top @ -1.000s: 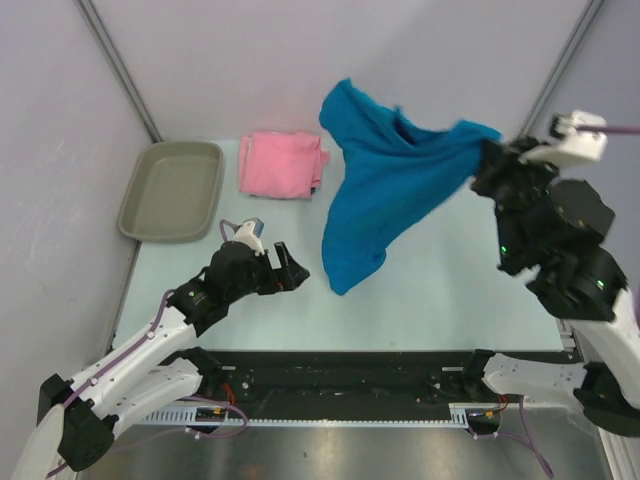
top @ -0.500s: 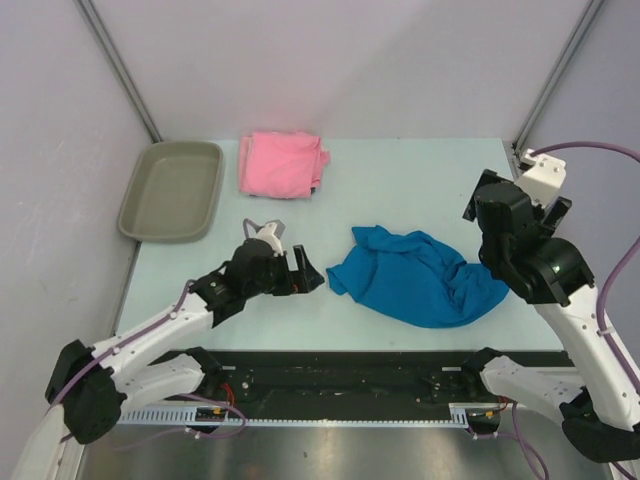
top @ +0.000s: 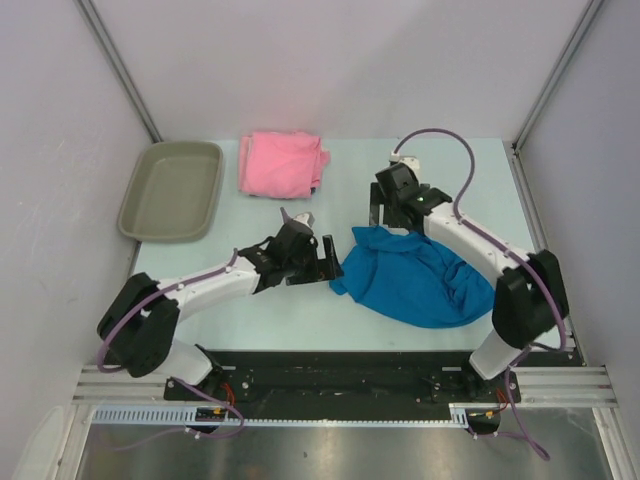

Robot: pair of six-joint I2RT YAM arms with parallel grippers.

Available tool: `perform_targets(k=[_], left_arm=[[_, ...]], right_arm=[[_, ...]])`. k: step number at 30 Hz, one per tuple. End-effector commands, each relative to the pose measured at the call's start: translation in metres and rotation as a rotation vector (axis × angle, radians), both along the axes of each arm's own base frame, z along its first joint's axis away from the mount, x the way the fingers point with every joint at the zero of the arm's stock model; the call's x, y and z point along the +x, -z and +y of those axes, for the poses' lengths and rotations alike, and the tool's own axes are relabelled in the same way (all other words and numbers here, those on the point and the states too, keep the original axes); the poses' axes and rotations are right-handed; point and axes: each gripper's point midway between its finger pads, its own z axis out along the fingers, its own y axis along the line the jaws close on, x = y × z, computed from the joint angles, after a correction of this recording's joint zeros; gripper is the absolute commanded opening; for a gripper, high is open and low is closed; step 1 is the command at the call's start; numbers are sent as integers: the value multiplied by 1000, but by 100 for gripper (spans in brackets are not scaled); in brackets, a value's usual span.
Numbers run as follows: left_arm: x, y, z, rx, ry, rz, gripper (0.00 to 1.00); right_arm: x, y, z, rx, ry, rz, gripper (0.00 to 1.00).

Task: Fold and stack the t-shirts
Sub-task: Flatten the tshirt out

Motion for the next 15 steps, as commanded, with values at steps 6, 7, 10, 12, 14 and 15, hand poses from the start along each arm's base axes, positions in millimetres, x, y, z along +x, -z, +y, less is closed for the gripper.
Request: perform_targets(k=[6, 7, 10, 12, 14, 15], left_arm=[[-2, 40, -16, -47, -53, 135, 100], [-3, 44, -16, -52, -51, 142, 100], [-8, 52, -16, -55, -43, 155, 100], [-9, 55, -16, -57, -39, 157, 100], [-10, 56, -16, -58, -37, 160, 100], [-9, 55, -18, -62, -32, 156, 100]], right_arm=[[12, 69, 34, 36, -50, 122, 84], [14, 78, 35, 30, -52, 132, 82], [16, 96, 34, 15, -47, 161, 74], [19, 103, 36, 30, -52, 168, 71], [23, 111, 36, 31, -47, 172, 63], [24, 113, 35, 31, -45, 175, 58]])
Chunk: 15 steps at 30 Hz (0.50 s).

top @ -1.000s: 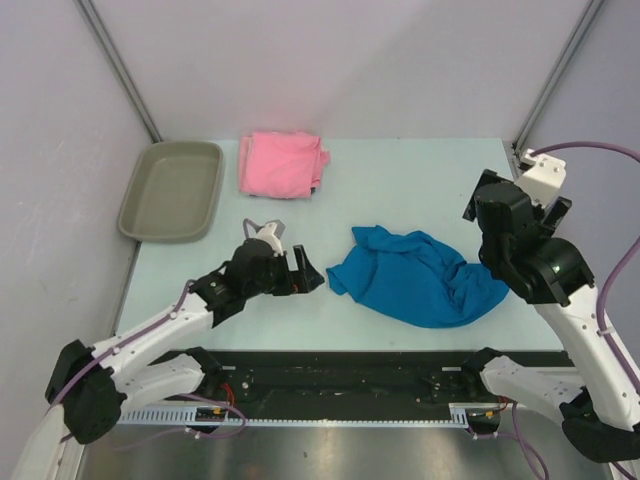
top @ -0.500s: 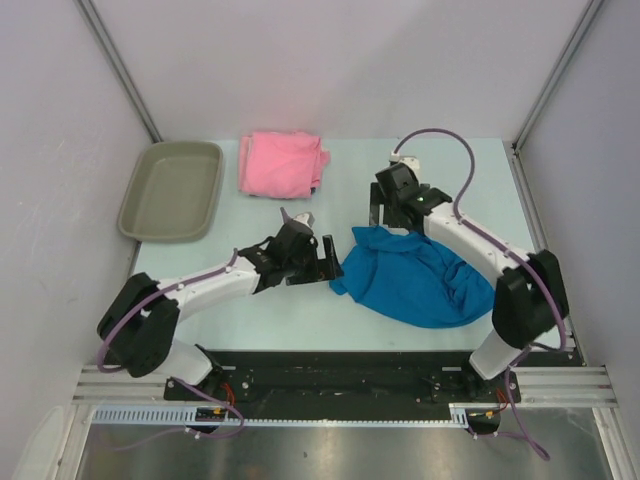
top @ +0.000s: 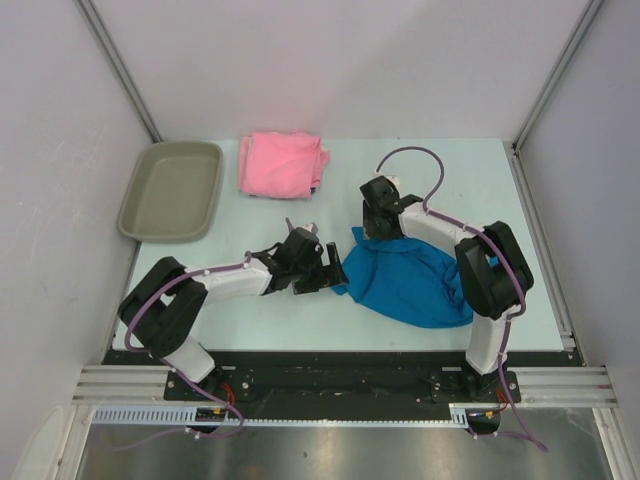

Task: Fold and stack the t-shirts
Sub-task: Flatten the tshirt out

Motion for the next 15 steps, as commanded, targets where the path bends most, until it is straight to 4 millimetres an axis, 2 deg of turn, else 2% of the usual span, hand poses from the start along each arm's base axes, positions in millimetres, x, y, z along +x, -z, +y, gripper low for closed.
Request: perform_targets(k=[1, 3, 4, 6, 7, 8, 9, 11, 13, 15], left_arm=[[-5, 7, -3, -21, 7, 23, 100], [-3, 6, -4, -22, 11, 21, 100], [-3, 6, -5, -22, 15, 21, 100], [-2, 7, -7, -25, 20, 23, 100], [-3, 9, -7, -19, 26, 27, 100], [0, 9, -8, -8, 22, 28, 100], [-3, 18, -3, 30, 24, 55, 100], [1, 20, -2, 67, 29, 50, 100], [2, 31, 6, 124, 19, 57, 100], [6, 36, 7, 149, 17, 53, 88]], right_arm=[[14, 9, 2, 27, 16, -21, 49], [16, 14, 0, 29, 22, -15, 39], [18, 15, -2, 28, 26, -14, 31], [18, 19, -4, 22, 30, -10, 23], [19, 19, -7, 20, 37, -6, 12], [19, 20, -8, 17, 41, -4, 6], [19, 20, -11, 13, 47, -3, 0], [19, 17, -13, 2, 51, -10, 0], [21, 6, -13, 6, 51, -35, 0], [22, -4, -15, 5, 56, -58, 0]])
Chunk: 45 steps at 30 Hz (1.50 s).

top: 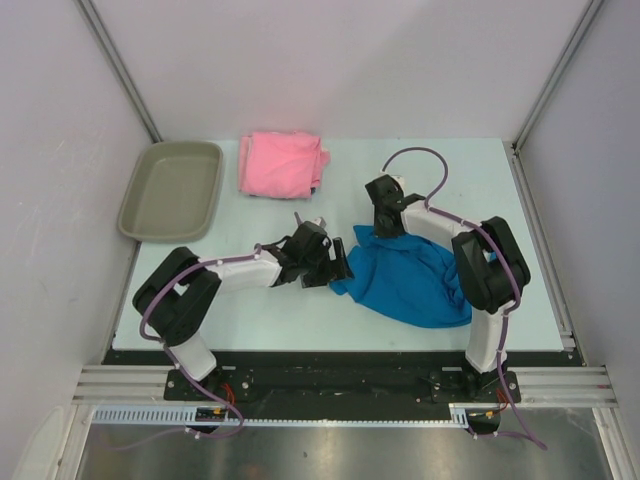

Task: Fold and stack the t-shirts
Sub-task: Flatten the tshirt out

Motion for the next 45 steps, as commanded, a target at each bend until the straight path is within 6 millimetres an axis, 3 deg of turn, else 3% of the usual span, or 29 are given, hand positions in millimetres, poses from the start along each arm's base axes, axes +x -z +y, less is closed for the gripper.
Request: perform_targets(k=[1, 2, 5, 7, 10, 11, 12, 13, 14, 15, 16, 17, 19, 20, 21, 22, 25, 27, 30, 31, 33, 34, 36, 37, 38, 39, 40, 41, 45], left_arm=[[-7, 42, 23, 172, -1, 61, 82], [-6, 45, 23, 178, -1, 65, 62], [-4, 54, 23, 194, -13, 80, 32], [-2, 54, 25, 203, -18, 74, 27], [7, 28, 18, 172, -21, 17, 18], [11, 4, 17, 147, -22, -19, 15], [14, -13, 15, 139, -6, -52, 13], [30, -49, 9, 111, -22, -132, 12], [36, -69, 18, 147, -39, -165, 12], [44, -105, 21, 147, -28, -248, 13], [63, -160, 17, 109, -51, -348, 15], [64, -178, 30, 151, -64, -361, 15], [74, -255, 47, 88, -99, -491, 22], [71, -275, 60, 83, -115, -522, 25], [71, -295, 71, 80, -127, -569, 27], [65, -333, 92, 46, -169, -651, 30], [45, -378, 136, 60, -234, -766, 34], [28, -380, 154, 96, -247, -771, 35], [-6, -358, 172, 78, -248, -748, 34], [-12, -321, 169, 95, -210, -689, 35], [-36, -307, 180, 43, -236, -682, 35], [-43, -271, 176, 50, -199, -620, 35], [-62, -256, 175, -24, -196, -593, 36], [-66, -229, 170, -23, -169, -543, 41], [-73, -225, 163, -69, -136, -533, 46], [-80, -224, 163, -116, -149, -536, 54], [-84, -212, 159, -134, -130, -516, 99], [-84, -218, 156, -168, -125, -539, 100], [-75, -232, 152, -166, -118, -573, 100]], right_arm=[[8, -35, -6, 3, 22, -90, 0], [9, -43, -7, 3, 27, -109, 0], [7, -74, -14, -6, 33, -171, 0], [4, -92, -21, -20, 38, -201, 0], [-2, -140, -36, -22, 63, -303, 0], [-7, -173, -42, 6, 70, -378, 0], [-8, -191, -47, 4, 64, -424, 0], [-6, -218, -54, 12, 81, -494, 0], [-8, -246, -61, 27, 97, -553, 0], [-6, -263, -73, 30, 129, -582, 0], [-11, -272, -82, 31, 145, -575, 0], [-12, -303, -85, 69, 154, -628, 0], [-29, -348, -90, 134, 137, -717, 0], [-37, -365, -93, 149, 134, -752, 0], [-52, -402, -99, 187, 134, -830, 0], [-62, -414, -104, 177, 123, -843, 0], [-103, -453, -125, 183, 136, -908, 0], [-125, -448, -137, 182, 156, -893, 0], [-176, -440, -163, 213, 203, -913, 0], [-201, -433, -179, 219, 240, -928, 0], [-225, -406, -191, 226, 295, -862, 0], [-235, -394, -201, 206, 330, -835, 0], [-263, -363, -218, 169, 388, -749, 0], [-271, -353, -220, 172, 392, -723, 0], [-281, -341, -220, 193, 385, -702, 17], [-286, -332, -215, 232, 381, -673, 64], [-289, -325, -198, 296, 315, -634, 83], [-291, -318, -190, 323, 288, -610, 99], [-278, -325, -171, 362, 238, -602, 100]])
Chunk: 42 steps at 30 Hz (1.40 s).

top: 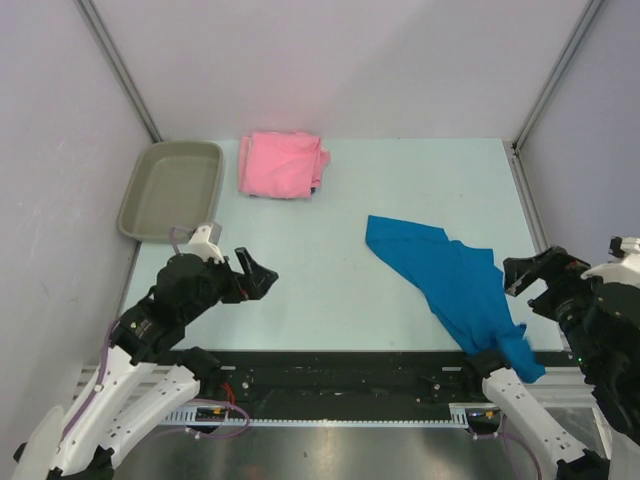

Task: Fold and stack the t-shirts
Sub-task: Flatten the tshirt out

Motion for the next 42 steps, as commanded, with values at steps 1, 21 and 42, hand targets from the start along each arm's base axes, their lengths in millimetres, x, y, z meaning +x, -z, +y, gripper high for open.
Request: perform_targets(k=[1, 21, 42], left_arm=[[16, -53, -25, -111, 62, -107, 100], [143, 24, -134, 18, 172, 128, 100], [123, 85, -132, 33, 219, 233, 100]], right_arm=[[14, 5, 27, 24, -93, 60, 100], [251, 222, 71, -109, 28, 505, 96], [246, 324, -4, -156, 276, 729, 53]])
